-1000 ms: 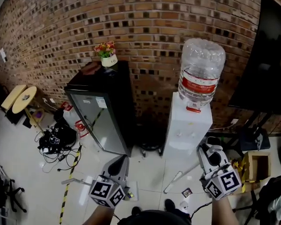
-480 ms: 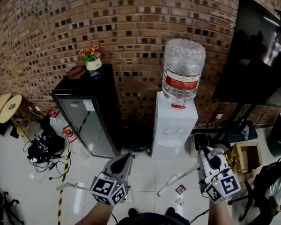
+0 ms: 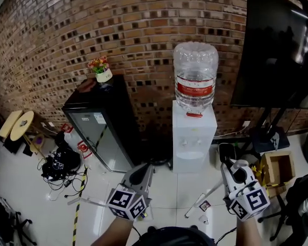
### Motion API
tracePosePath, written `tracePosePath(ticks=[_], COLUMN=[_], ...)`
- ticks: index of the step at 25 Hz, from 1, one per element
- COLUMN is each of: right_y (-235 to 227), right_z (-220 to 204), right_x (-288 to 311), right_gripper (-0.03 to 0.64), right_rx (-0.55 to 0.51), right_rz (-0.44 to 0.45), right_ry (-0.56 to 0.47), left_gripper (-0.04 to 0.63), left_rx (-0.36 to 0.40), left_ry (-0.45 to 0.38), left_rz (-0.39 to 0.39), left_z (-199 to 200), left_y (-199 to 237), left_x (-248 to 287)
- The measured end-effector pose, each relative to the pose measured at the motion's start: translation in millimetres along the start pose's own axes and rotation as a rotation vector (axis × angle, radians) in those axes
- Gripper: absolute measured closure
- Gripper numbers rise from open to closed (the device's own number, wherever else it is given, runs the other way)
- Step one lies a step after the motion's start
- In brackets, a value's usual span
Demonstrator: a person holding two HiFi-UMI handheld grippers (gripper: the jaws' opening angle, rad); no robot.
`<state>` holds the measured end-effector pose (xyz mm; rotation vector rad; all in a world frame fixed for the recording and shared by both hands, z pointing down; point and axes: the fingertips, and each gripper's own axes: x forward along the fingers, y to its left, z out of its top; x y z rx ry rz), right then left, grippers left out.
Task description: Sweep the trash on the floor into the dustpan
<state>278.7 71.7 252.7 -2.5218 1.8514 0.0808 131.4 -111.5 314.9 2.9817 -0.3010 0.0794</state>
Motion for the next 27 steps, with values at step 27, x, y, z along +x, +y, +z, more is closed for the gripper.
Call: tracePosePath(ticks=[27], right_y=[-5], right_z=[3], right_x=[-12], right_gripper=[0.546], right_rx=[0.005], right_rz=[-0.030], right_ry=[-0.025], left_gripper=[0.572], left_rx=[-0.012], left_ry=[0.001], left_rz=[-0.019], left_z=[-3], left_y=[-10], left_x=[-11])
